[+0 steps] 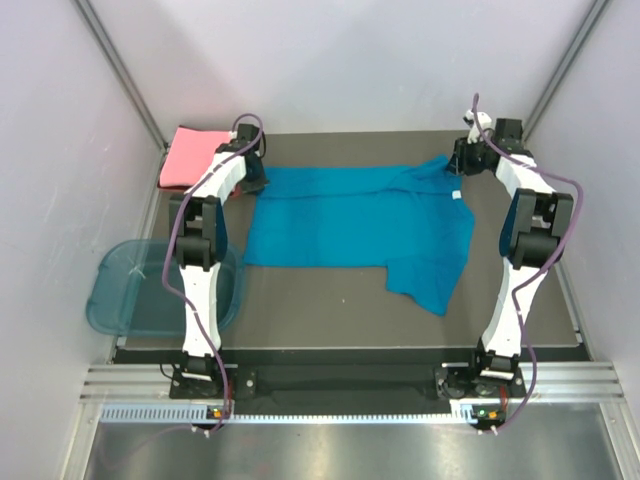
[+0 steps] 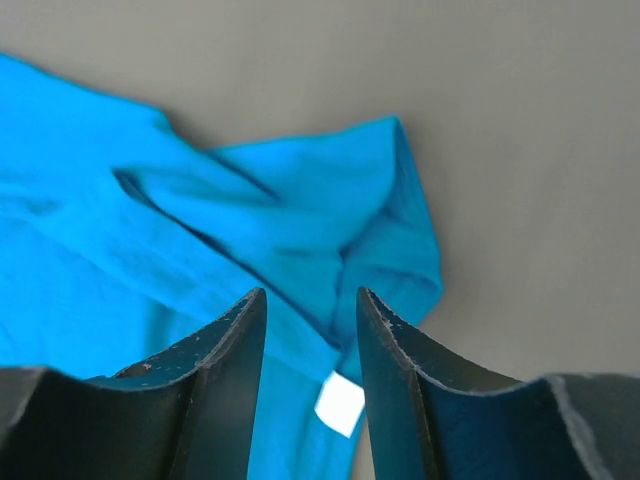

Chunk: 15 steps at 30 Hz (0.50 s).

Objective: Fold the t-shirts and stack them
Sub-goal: Fold the tshirt

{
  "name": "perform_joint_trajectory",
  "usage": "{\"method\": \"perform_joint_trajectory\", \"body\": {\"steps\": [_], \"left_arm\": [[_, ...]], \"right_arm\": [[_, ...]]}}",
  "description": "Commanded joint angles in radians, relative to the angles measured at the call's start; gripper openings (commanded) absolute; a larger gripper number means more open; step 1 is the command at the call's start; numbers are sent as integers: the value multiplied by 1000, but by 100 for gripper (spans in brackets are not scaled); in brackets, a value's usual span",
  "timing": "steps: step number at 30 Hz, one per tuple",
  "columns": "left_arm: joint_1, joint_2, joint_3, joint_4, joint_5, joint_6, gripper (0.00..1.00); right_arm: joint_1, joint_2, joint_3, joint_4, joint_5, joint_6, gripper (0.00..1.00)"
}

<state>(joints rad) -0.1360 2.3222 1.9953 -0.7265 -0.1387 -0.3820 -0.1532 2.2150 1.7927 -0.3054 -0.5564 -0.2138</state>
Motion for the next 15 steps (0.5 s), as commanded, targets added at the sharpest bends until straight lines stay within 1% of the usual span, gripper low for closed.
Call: {"method": "perform_joint_trajectory", "body": {"steps": [1,5,8,12,15], "left_arm": [[6,-1,33,1,16,6,3],[6,0,30,1,19,5,3],[4,0,30,1,24,5,3],[4,-6,25,-1,19,6,3],[3,-6,22,4,22,2,3]], "right_arm": [[3,-26,5,-76,58,-133,40],[3,6,23,-133,72,-193,41],[1,50,106,-188,53,-202,43],[4,86,160,-259,58,-210,43],[10,89,152,-282,56,-220,42]]}}
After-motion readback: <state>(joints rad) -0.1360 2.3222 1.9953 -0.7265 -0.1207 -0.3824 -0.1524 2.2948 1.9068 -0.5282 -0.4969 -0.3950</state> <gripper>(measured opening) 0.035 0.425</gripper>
